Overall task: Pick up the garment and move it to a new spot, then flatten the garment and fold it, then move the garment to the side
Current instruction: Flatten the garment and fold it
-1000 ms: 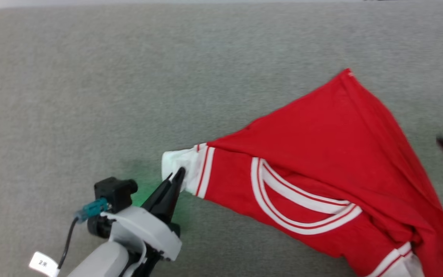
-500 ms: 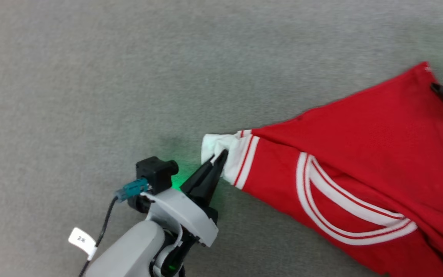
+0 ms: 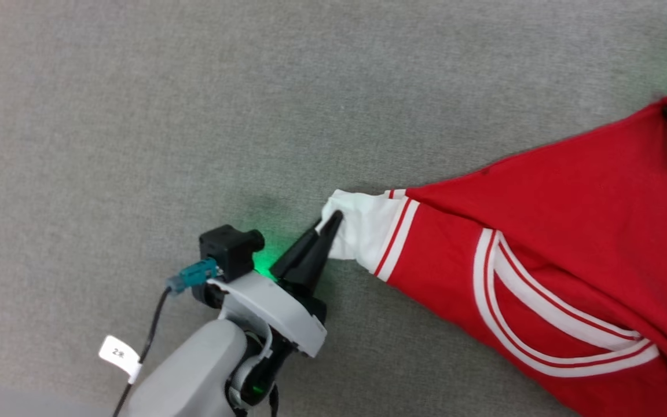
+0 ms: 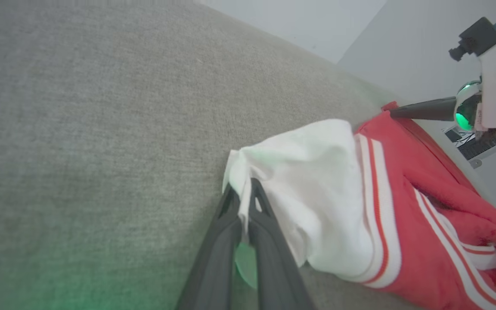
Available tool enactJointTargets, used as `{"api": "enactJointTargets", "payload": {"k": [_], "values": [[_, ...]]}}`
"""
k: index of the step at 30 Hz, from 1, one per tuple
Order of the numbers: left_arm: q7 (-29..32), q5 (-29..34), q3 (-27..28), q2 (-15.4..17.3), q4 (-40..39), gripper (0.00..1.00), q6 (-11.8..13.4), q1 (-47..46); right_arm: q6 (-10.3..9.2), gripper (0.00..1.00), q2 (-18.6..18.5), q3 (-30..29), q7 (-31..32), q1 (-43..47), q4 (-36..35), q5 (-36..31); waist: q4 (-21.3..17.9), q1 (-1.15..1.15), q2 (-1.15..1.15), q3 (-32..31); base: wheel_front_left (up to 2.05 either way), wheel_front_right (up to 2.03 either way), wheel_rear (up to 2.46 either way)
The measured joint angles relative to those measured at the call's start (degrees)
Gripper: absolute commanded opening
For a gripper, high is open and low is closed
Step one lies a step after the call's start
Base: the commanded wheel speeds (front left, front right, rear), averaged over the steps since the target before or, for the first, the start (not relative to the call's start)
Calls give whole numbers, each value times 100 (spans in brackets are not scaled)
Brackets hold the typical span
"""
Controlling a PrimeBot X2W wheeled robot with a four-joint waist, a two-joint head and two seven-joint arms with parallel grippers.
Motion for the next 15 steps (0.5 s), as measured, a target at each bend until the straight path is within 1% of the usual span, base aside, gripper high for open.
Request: {"api": "enactJointTargets", "payload": {"k": [4,9,12,15], "values": [[3,-107,134,120,-51,0,-68,-22,0,0,225,-52,-532,-98,303,129,-146,0,0,-75,0,0,0],[88,-312,400,399,-183,0,-169,-247,0,0,525,-275,-1243,-457,779,90,-387,0,0,-133,0,0,0],[142,-489,642,537,-256,0,-259,-572,0,0,743,-559,-1813,-811,1190,-135,-541,0,0,-141,0,0,0],[258,-595,862,684,-137,0,-339,-1182,0,0,1031,-923,-2315,-1194,1703,-255,-676,0,0,-124,0,0,0]]}}
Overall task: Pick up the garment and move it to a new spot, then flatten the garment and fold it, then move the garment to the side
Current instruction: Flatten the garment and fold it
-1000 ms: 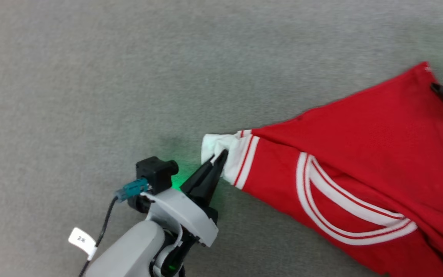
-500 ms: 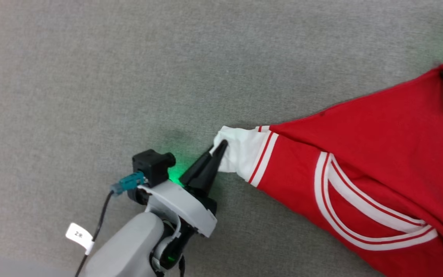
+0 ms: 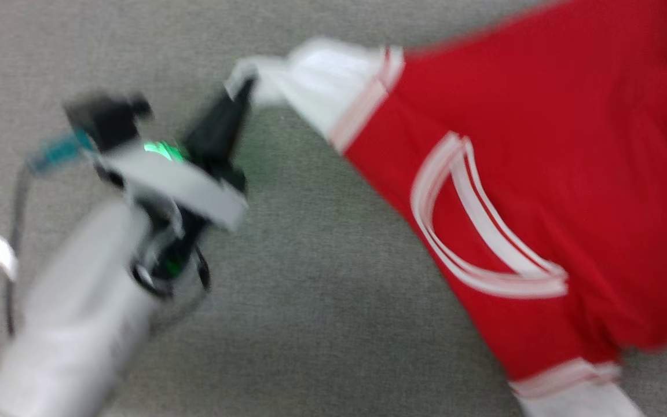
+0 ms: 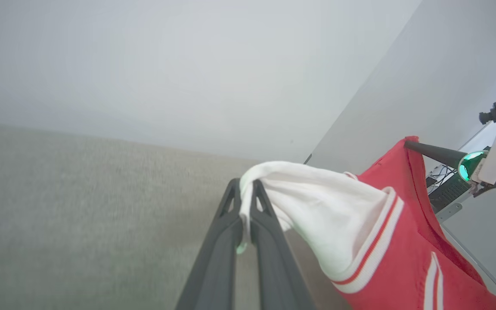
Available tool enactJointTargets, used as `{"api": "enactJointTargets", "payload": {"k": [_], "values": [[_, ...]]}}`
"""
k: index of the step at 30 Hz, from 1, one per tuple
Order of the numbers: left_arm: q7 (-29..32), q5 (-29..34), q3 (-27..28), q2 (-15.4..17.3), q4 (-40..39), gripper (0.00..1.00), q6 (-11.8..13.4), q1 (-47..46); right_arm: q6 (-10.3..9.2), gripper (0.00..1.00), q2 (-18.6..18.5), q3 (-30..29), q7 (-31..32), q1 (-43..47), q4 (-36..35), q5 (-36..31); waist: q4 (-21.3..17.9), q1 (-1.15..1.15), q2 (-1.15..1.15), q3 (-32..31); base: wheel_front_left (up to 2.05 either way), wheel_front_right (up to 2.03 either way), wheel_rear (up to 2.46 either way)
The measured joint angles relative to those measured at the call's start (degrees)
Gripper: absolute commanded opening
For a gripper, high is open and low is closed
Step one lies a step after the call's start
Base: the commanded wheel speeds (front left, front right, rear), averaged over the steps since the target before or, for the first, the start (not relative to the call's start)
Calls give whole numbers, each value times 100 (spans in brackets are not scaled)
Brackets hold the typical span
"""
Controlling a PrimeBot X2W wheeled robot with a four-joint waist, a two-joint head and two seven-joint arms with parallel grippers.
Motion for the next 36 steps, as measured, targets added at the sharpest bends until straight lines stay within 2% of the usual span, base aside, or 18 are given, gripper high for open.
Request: {"api": "enactJointTargets", "payload": {"k": [4,9,16,20,26,29,32,36], "values": [[348,-178,213,69,591,0,-73,-1116,0,0,441,-409,-606,-729,614,-244,-145,0,0,65,0,0,0],[549,-222,606,129,1705,0,-97,-2976,1,0,848,-938,-1322,-1934,1328,-566,-312,0,0,232,0,0,0],[129,160,872,88,3087,0,31,-5477,24,0,1213,-1512,-2197,-3502,2175,-938,-612,0,0,418,0,0,0],[-15,309,806,-77,3660,0,-33,-6263,24,0,1273,-1648,-2446,-3984,2606,-1062,-749,0,0,438,0,0,0],[100,-30,651,-264,4114,0,-156,-6011,15,0,1484,-1373,-2347,-3520,2814,-1047,-790,0,0,273,0,0,0],[342,-442,318,-270,3520,0,-156,-5215,4,0,1530,-1120,-2123,-2843,2680,-834,-794,0,0,190,0,0,0],[411,-1040,165,3,2726,0,-157,-4276,0,0,1470,-748,-1828,-2174,2265,-517,-819,0,0,101,0,0,0],[492,-1637,-76,357,1766,0,-155,-2938,0,0,1181,-276,-1430,-1193,1522,62,-842,0,0,-50,0,0,0]]}}
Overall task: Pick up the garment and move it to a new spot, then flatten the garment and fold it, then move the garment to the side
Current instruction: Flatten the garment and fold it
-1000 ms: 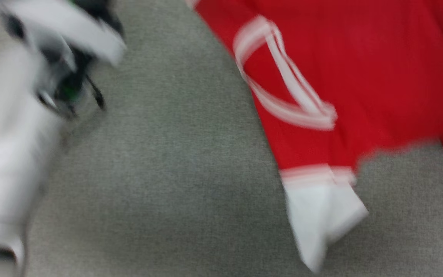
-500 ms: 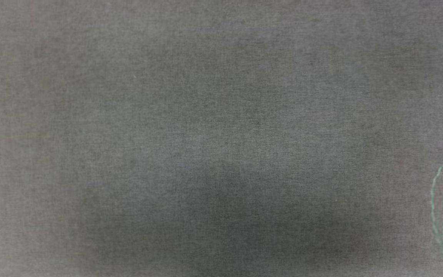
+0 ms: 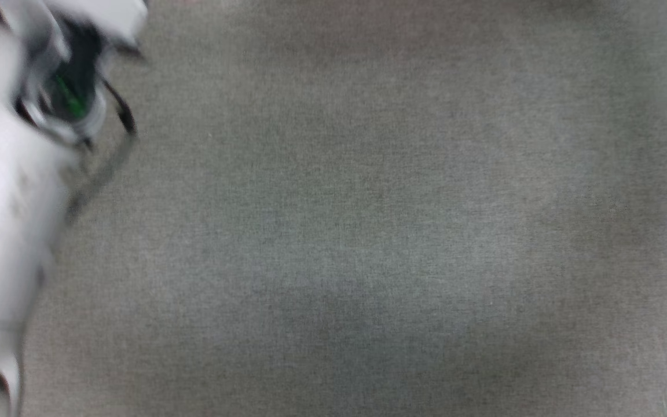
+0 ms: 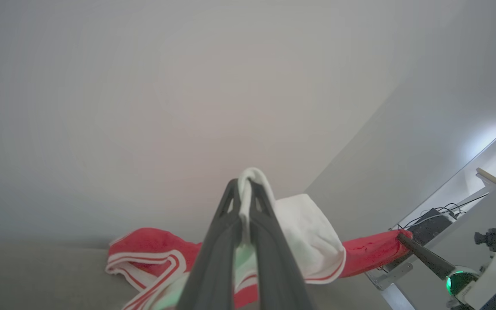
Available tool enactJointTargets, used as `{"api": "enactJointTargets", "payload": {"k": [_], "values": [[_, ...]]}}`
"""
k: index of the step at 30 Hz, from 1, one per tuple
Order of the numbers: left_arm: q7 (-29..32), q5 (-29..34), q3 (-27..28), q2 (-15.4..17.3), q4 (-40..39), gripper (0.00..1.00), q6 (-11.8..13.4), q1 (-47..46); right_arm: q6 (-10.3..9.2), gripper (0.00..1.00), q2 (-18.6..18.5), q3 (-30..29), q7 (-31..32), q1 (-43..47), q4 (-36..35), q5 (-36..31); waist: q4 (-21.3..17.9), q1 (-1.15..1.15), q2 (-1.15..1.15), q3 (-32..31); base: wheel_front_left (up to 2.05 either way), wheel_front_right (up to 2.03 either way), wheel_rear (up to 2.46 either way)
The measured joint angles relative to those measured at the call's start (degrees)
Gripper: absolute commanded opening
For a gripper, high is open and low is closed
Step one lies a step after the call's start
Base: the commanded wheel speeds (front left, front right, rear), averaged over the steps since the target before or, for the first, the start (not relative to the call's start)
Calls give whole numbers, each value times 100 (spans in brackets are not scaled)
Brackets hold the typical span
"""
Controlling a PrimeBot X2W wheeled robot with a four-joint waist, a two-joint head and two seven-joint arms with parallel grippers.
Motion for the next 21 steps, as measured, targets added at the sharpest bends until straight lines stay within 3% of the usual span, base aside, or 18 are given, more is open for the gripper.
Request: {"api": "enactJointTargets", "payload": {"k": [10,17,21], "values": [[-672,-940,68,412,-1949,0,0,3072,-1,0,-1044,548,400,2455,-2026,1451,-53,0,0,-559,0,0,0],[-805,-970,252,717,-3353,0,136,4915,-1,0,-1705,503,520,3932,-3205,1823,-112,0,0,-949,0,0,0],[-827,-896,476,827,-4100,0,343,5807,0,0,-1940,331,598,4664,-3801,1874,-178,0,0,-1088,0,0,0]]}}
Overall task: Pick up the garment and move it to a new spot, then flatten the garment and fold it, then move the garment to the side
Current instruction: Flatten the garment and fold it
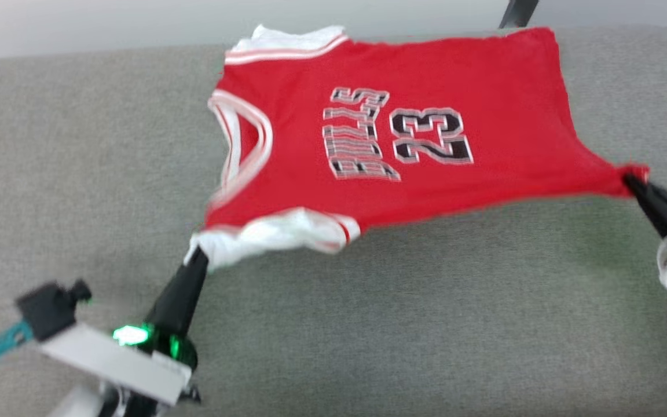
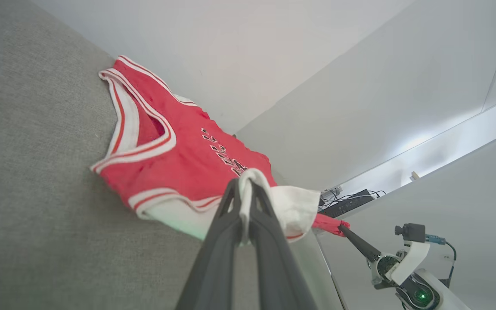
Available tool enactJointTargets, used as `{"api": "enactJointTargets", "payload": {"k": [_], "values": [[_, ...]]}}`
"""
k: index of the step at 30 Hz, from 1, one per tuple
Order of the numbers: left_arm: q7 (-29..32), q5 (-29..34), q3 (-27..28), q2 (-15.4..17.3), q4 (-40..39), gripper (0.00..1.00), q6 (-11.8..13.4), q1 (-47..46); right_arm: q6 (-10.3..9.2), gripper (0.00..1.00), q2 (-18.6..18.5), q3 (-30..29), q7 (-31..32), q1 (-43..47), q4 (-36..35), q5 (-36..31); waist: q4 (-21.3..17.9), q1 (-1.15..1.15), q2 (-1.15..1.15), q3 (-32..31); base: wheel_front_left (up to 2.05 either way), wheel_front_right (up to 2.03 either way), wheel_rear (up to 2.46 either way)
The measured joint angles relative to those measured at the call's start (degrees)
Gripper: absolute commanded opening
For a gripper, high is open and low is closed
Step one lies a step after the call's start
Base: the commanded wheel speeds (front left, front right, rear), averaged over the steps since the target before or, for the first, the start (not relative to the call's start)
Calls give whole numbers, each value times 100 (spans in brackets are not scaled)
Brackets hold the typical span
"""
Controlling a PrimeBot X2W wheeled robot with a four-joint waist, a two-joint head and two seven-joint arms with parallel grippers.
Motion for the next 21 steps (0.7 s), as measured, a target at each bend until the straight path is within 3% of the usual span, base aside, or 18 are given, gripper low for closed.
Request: {"api": "enactJointTargets", "payload": {"k": [11,16,21], "values": [[-19,539,575,68,-1780,0,622,1793,-1,0,-203,-1007,375,1713,-1183,-215,-186,0,0,14,0,0,0],[81,664,581,116,-1882,0,703,1735,-1,0,-3,-1515,700,1995,-1523,-467,-216,0,0,106,0,0,0],[466,724,466,131,-1534,0,657,1004,-1,0,309,-1847,1105,1734,-1607,-769,-217,0,0,244,0,0,0]]}}
